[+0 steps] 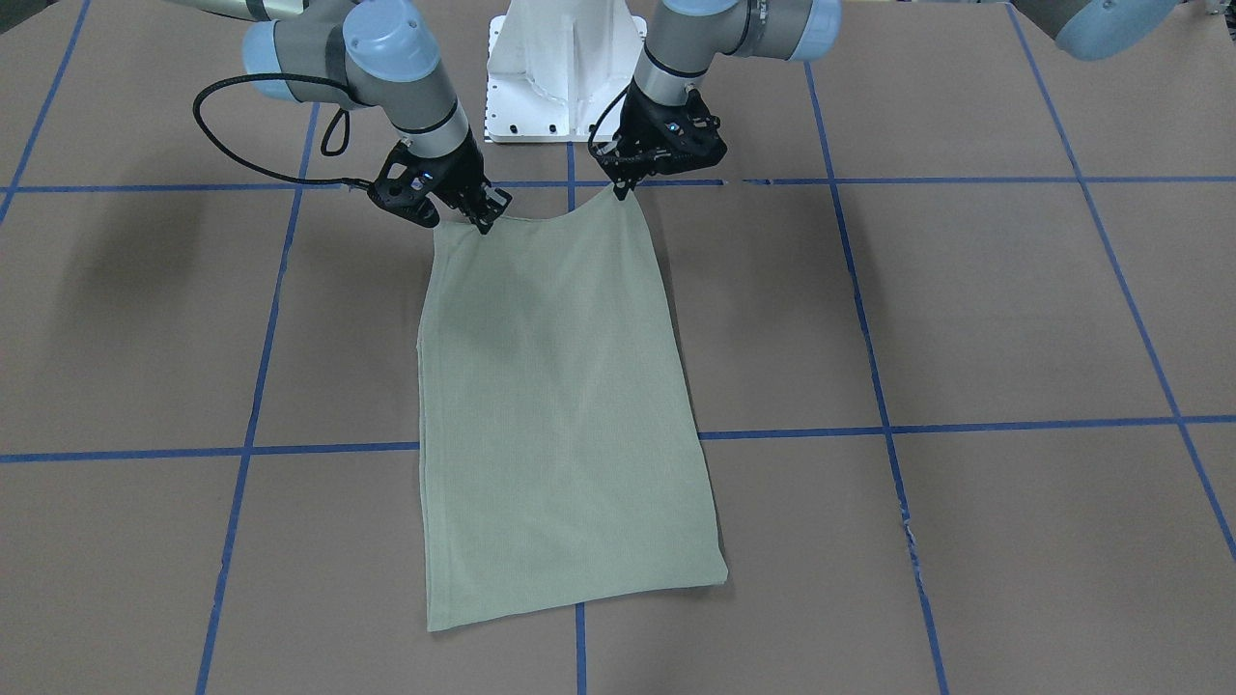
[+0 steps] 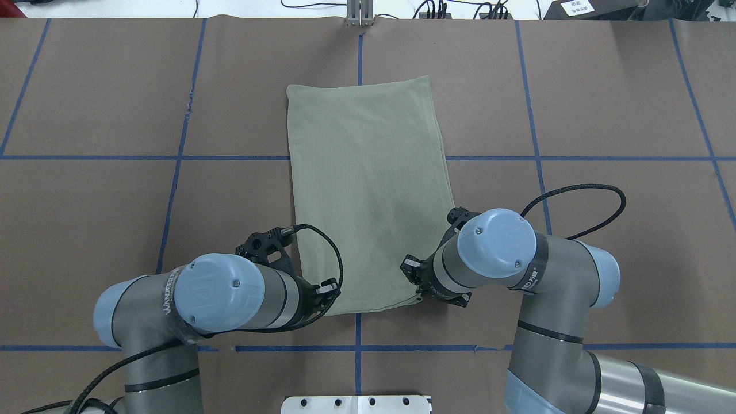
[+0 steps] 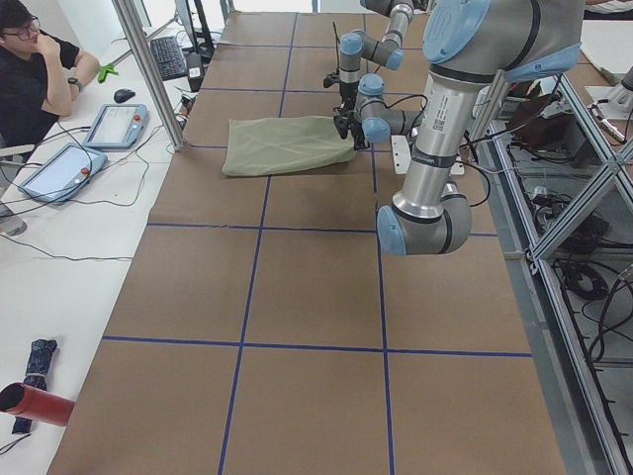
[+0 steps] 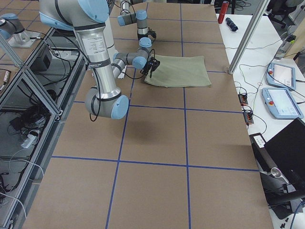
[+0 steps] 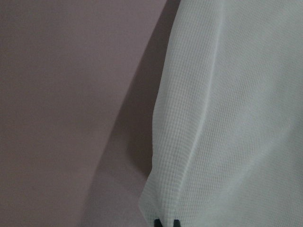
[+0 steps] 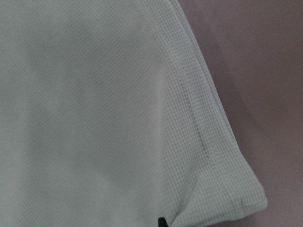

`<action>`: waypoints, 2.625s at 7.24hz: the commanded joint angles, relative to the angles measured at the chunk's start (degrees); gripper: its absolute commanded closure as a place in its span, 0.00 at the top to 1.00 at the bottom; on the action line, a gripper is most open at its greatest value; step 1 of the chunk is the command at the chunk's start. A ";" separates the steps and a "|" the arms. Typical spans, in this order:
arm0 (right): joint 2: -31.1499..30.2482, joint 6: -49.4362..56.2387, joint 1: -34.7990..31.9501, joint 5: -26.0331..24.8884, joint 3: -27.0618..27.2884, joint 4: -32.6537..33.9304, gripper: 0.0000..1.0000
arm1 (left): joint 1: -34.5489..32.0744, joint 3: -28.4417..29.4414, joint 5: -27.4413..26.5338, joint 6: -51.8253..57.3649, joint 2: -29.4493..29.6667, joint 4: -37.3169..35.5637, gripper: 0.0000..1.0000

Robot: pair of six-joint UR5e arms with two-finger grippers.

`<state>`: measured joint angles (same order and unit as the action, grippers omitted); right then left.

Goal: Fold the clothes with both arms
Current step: 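Grasp both near corners with both grippers and lift them, then carry both near corners over the shirt to its far edge and release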

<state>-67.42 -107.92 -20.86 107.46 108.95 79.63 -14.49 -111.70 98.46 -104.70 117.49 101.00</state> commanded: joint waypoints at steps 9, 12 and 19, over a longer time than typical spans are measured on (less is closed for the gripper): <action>5.26 6.04 -8.65 -3.38 1.65 -0.88 0.00 | -8.96 -5.82 0.15 2.21 -0.51 -9.79 0.00; 12.12 6.75 -14.11 -3.66 -9.52 -4.20 0.00 | -12.56 1.45 0.06 2.13 3.08 -5.57 0.00; 20.05 7.81 -16.49 -3.66 -24.48 -8.52 0.00 | -21.81 17.56 -0.11 6.35 8.72 4.10 0.00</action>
<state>-47.82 -100.45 -37.11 103.80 85.94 71.80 -35.96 -95.85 98.38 -98.53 125.70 103.38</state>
